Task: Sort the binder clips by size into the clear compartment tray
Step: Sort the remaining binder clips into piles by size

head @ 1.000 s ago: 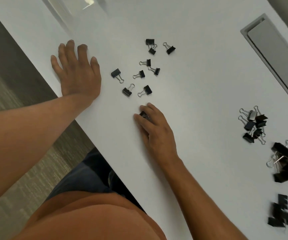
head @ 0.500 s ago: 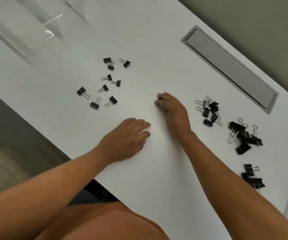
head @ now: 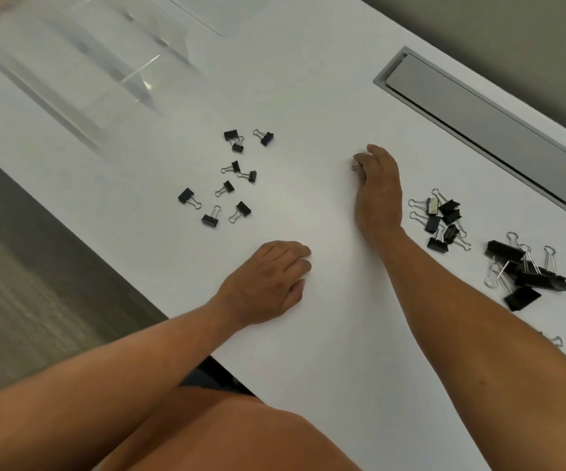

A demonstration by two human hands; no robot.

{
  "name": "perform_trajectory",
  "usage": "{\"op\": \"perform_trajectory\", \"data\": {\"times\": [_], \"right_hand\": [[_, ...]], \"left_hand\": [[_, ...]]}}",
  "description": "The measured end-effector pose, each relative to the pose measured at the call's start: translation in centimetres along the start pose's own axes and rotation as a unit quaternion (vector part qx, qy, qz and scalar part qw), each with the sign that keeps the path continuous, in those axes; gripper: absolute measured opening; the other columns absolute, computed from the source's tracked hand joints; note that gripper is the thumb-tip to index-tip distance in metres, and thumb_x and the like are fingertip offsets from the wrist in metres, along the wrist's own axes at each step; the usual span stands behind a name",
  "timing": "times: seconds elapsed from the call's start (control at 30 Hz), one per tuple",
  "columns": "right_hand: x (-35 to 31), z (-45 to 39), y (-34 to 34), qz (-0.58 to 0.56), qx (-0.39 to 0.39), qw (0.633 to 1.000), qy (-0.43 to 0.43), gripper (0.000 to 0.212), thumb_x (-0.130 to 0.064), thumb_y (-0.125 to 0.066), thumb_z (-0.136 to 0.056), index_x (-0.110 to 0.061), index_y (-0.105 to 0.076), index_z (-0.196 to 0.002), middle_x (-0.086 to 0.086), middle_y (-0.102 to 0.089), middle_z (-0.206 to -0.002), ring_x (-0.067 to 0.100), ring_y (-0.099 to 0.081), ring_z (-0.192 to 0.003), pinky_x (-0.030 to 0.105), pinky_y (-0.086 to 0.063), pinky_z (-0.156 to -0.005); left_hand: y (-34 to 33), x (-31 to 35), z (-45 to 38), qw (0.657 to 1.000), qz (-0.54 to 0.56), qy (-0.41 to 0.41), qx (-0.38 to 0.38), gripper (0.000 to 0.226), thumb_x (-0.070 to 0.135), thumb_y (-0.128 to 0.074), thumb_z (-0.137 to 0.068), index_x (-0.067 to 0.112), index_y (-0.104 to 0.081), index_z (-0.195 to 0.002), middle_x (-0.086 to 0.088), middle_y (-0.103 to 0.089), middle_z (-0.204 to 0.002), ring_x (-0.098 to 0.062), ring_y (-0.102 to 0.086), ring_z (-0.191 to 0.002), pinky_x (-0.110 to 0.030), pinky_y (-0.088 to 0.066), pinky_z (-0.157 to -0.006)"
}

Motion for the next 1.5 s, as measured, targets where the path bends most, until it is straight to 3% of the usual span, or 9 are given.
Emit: {"op": "perform_trajectory", "data": {"times": [0.23, 0.4, 0.5, 0.6, 0.73, 0.87, 1.07, 1.2, 1.5], "right_hand": [[-3.5, 5.9, 2.5, -0.134, 0.108, 0.983, -0.061, 0.026, -0.001, -0.055, -0.099, -0.01, -0.071, -0.117, 0.004, -0.061, -0.127, 0.011, -0.059, -0.121, 0.022, -0.046, -0.107], [-8.9, 13.5, -2.0, -0.196, -0.035, 0.972, -0.128, 0.029, 0.0, -0.062, -0.097, -0.019, -0.072, -0.116, -0.007, -0.064, -0.118, 0.003, -0.065, -0.097, 0.012, -0.049, -0.082], [-11.8, 14.1, -4.9, -0.168, -0.084, 0.977, -0.104, 0.034, -0.001, -0.061, -0.099, -0.022, -0.069, -0.125, -0.009, -0.06, -0.122, 0.007, -0.064, -0.098, 0.013, -0.048, -0.085], [-14.2, 12.8, -7.3, -0.08, -0.134, 0.987, -0.042, 0.048, -0.001, -0.055, -0.102, -0.022, -0.06, -0.144, -0.005, -0.052, -0.142, 0.016, -0.056, -0.122, 0.024, -0.046, -0.1], [-16.2, 10.7, -9.5, 0.029, -0.182, 0.982, 0.029, 0.044, -0.006, -0.053, -0.106, -0.029, -0.061, -0.143, -0.008, -0.049, -0.151, 0.02, -0.049, -0.122, 0.034, -0.051, -0.092], [-15.8, 9.7, -9.6, 0.033, -0.188, 0.982, 0.004, 0.023, -0.017, -0.059, -0.106, -0.022, -0.069, -0.127, -0.01, -0.057, -0.13, 0.016, -0.055, -0.112, 0.043, -0.057, -0.085], [-15.7, 11.2, -7.0, -0.025, -0.078, 0.989, -0.122, 0.022, -0.03, -0.076, -0.097, -0.014, -0.074, -0.111, -0.005, -0.064, -0.098, 0.007, -0.061, -0.083, 0.027, -0.053, -0.078], [-18.7, 12.1, -7.9, -0.057, -0.05, 0.983, -0.168, 0.022, -0.037, -0.078, -0.094, -0.02, -0.074, -0.108, -0.01, -0.066, -0.098, 0.006, -0.063, -0.087, 0.016, -0.048, -0.078], [-19.7, 12.2, -11.2, -0.005, -0.068, 0.985, -0.16, 0.021, -0.032, -0.074, -0.098, -0.016, -0.071, -0.112, -0.006, -0.061, -0.108, 0.012, -0.06, -0.101, 0.023, -0.049, -0.09]], "left_hand": [[1.5, -0.9, 0.4, 0.995, 0.096, 0.007, 0.038, 0.011, 0.016, -0.066, -0.095, 0.009, -0.069, -0.103, -0.006, -0.068, -0.116, -0.025, -0.063, -0.114, -0.04, -0.049, -0.102], [6.6, -6.7, 2.9, 0.986, 0.092, 0.097, 0.1, 0.006, 0.011, -0.07, -0.09, 0.014, -0.069, -0.095, 0.0, -0.062, -0.093, -0.024, -0.059, -0.086, -0.04, -0.047, -0.075], [9.8, -13.1, 5.3, 0.98, 0.028, 0.155, 0.12, 0.013, 0.016, -0.069, -0.092, 0.015, -0.071, -0.104, -0.003, -0.06, -0.099, -0.027, -0.059, -0.091, -0.042, -0.046, -0.079], [10.7, -19.3, 6.6, 0.98, -0.03, 0.19, 0.046, 0.04, 0.034, -0.06, -0.098, 0.016, -0.064, -0.133, -0.008, -0.057, -0.125, -0.031, -0.054, -0.108, -0.046, -0.045, -0.085], [10.3, -22.6, 5.8, 0.992, -0.065, 0.101, -0.044, 0.05, 0.046, -0.046, -0.103, 0.017, -0.06, -0.141, -0.007, -0.056, -0.129, -0.032, -0.055, -0.1, -0.045, -0.04, -0.078], [10.4, -23.7, 4.5, 0.997, 0.005, 0.067, -0.028, 0.037, 0.042, -0.052, -0.103, 0.017, -0.07, -0.125, -0.004, -0.06, -0.115, -0.027, -0.057, -0.091, -0.042, -0.04, -0.077], [10.3, -24.0, 4.0, 0.998, 0.037, 0.048, -0.027, 0.04, 0.06, -0.069, -0.091, 0.022, -0.073, -0.102, 0.002, -0.06, -0.1, -0.024, -0.055, -0.086, -0.039, -0.037, -0.077], [10.0, -23.8, 3.9, 0.998, 0.035, 0.045, -0.033, 0.041, 0.062, -0.078, -0.084, 0.022, -0.073, -0.095, 0.002, -0.061, -0.096, -0.023, -0.053, -0.083, -0.037, -0.033, -0.077], [9.9, -24.0, 3.8, 0.997, 0.04, 0.042, -0.046, 0.045, 0.066, -0.068, -0.088, 0.022, -0.072, -0.098, 0.002, -0.06, -0.098, -0.022, -0.053, -0.086, -0.036, -0.033, -0.079]]}}
Point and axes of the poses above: each hand's wrist, its own z-axis away from the middle knuckle, its own y-axis out of the back of the hand, x = y × z, the point moved 9 cm from there along -z, towards the middle knuckle
